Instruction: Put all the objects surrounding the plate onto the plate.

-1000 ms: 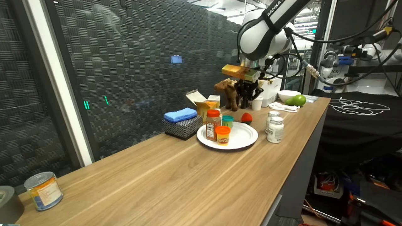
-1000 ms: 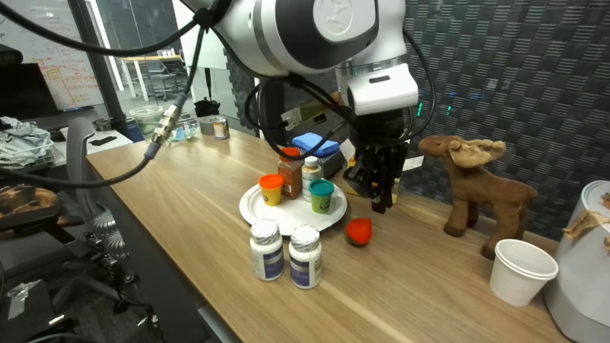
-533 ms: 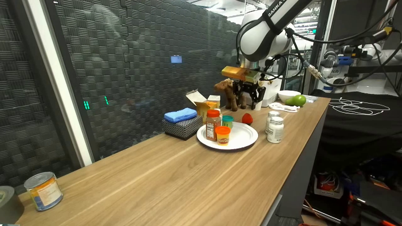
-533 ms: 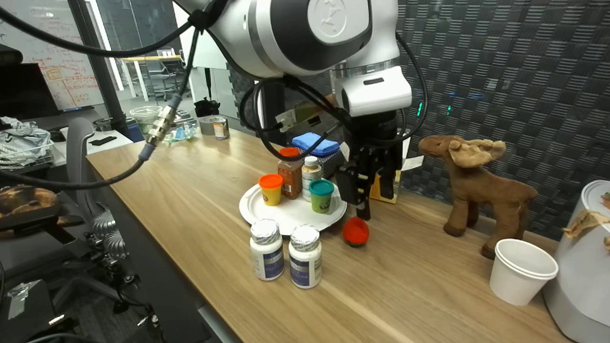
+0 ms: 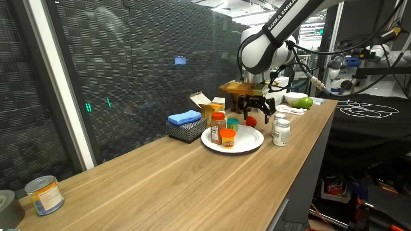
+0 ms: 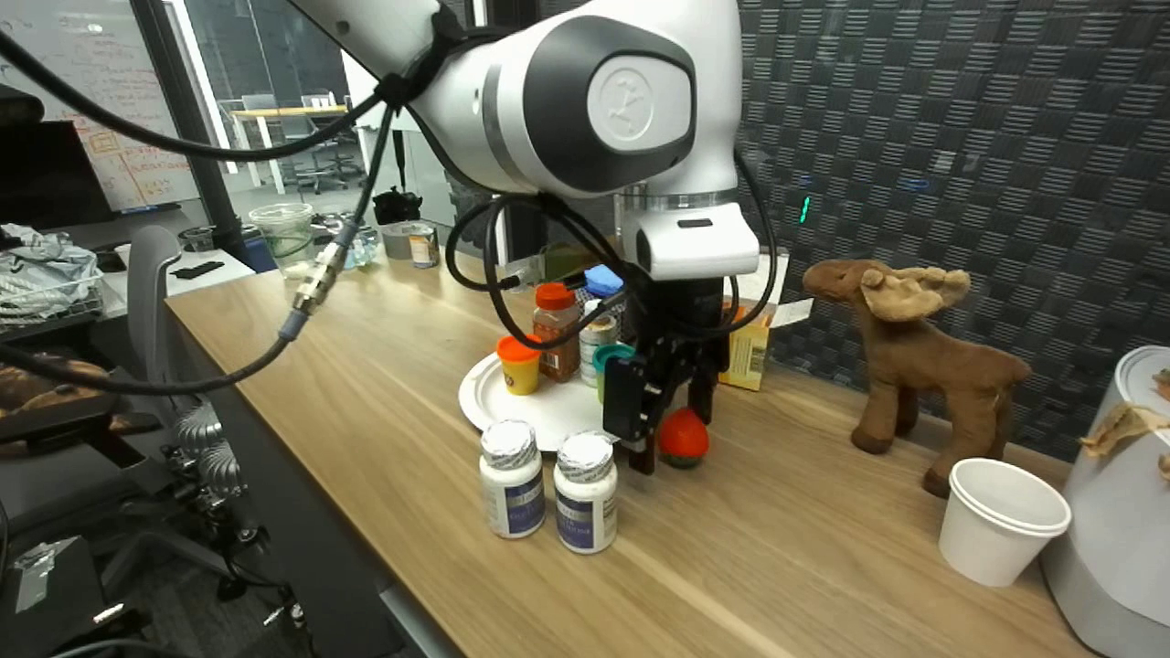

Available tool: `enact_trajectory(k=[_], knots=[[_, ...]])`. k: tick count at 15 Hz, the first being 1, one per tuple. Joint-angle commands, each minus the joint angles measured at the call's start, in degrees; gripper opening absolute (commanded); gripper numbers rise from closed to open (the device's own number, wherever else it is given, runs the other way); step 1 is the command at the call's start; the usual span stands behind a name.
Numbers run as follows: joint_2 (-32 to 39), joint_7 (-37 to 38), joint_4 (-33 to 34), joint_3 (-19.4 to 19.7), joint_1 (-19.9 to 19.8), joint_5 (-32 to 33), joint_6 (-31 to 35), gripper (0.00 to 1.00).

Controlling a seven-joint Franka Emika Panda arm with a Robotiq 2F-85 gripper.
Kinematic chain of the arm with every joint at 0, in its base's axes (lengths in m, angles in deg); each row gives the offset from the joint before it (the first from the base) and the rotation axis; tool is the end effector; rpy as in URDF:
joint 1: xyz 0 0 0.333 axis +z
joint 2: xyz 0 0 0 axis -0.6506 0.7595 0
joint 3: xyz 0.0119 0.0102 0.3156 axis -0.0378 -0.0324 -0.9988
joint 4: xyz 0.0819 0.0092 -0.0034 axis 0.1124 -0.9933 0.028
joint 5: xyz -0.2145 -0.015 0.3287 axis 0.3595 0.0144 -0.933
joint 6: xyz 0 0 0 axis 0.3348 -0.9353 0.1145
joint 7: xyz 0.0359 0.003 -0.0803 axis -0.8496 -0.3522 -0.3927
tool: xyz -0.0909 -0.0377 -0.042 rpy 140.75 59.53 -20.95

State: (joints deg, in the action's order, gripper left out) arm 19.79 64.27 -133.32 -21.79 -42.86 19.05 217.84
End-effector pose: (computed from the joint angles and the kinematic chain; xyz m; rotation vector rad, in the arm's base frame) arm 0.6028 -0.1529 0.2901 2.1608 -2.0872 0.0905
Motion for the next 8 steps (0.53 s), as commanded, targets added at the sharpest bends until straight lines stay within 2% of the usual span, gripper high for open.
enact_trajectory(k=[1,3,4,5,8], knots=[[2.13,-1.07,2.60,-0.41,-0.55,-0.95,-2.48,1.00],[2.70,-1.15,3.08,-0.51,-0.72,-1.57,-2.64,1.00],[2.61,-0.89,3.11,-0.45,-0.69,-1.71,-2.42,0.75],[2.57,-0.73,3.17,-0.36,-0.63,-1.70,-2.25,0.75],[1.28,-0.28,2.58,-0.17,-0.52,-2.04,-1.30,0.51]])
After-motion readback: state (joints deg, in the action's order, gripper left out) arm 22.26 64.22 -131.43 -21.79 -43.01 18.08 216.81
